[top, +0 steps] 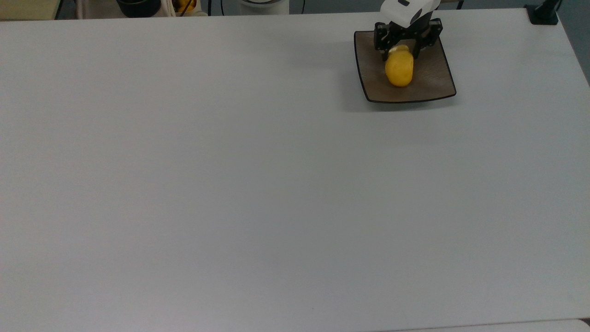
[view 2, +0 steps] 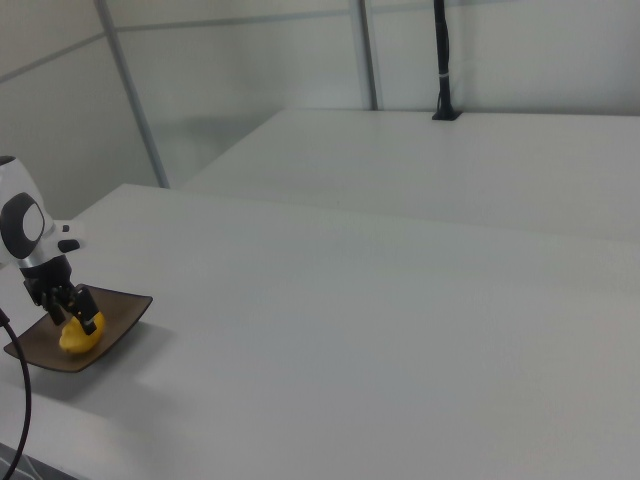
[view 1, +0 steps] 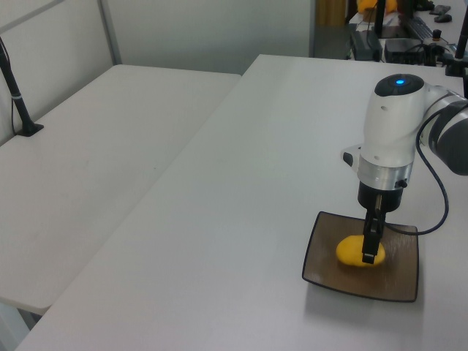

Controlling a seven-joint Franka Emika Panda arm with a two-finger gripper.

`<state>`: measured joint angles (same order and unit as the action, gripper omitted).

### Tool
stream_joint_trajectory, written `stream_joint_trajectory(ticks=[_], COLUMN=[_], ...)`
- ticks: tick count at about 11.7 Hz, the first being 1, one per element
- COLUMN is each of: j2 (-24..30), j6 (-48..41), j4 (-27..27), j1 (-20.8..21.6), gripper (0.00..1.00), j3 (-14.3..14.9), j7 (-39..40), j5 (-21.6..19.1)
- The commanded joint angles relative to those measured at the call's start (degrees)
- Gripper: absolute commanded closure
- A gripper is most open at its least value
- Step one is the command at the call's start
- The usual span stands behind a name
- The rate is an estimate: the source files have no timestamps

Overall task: Put potatoes on a ceramic plate
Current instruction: 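Open the gripper and raise it away from the plate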

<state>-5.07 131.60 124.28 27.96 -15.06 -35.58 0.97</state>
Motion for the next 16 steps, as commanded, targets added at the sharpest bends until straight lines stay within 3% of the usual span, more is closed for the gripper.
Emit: stream_joint_trajectory(ticks=[1, 4, 6, 10, 12, 14, 16], j2=[0.6, 5.4, 8.5, 13.4, 14.7, 14.7, 14.0], j6=[0.2, -9.4, -19.7, -34.2, -36.3, -32.9, -27.6], j4=[-0.8, -6.0, -12.5, -22.1, -22.7, -22.5, -21.2], j1=[0.5, -2.7, -6.0, -8.8, -11.7, -16.3, -17.5], gripper=[0.0, 0.0, 0.0, 0.0, 0.0, 0.0, 0.0], j3=[0.3, 0.6, 2.7, 13.8, 16.6, 16.6, 16.7], j7=[-1.9, -1.4, -1.4, 2.1, 14.2, 23.0, 32.2], j5=[1.8, 1.9, 1.8, 0.9, -1.2, -4.7, -4.7])
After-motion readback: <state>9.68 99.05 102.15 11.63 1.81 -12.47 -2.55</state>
